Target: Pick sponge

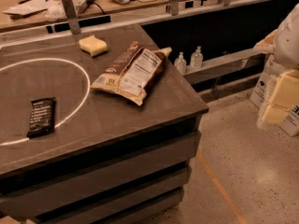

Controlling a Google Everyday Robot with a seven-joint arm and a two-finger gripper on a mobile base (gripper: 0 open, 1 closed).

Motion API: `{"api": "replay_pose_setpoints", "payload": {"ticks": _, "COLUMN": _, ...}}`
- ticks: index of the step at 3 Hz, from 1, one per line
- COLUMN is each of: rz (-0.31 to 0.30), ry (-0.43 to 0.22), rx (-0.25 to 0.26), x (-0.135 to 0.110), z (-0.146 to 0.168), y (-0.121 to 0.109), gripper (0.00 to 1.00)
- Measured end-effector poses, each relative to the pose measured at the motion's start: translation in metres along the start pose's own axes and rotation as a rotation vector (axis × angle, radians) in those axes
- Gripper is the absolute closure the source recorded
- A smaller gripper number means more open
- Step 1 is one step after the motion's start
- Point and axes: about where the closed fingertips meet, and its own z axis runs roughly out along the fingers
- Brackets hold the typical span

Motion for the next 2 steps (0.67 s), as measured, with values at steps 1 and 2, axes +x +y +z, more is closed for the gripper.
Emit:
{"api": "replay_pose_setpoints", "payload": {"ticks": 1, "rz": 0.0, "ry": 0.0, "rx": 0.0, "x": 0.0, "z": 0.0, "y": 0.0, "gripper": 0.0}}
{"api": "replay_pose_setpoints", "payload": {"ticks": 2, "rz": 0.006, "ry": -0.07, "rx": 0.018, "x": -0.013, "z": 0.002, "y": -0.006, "gripper": 0.0}}
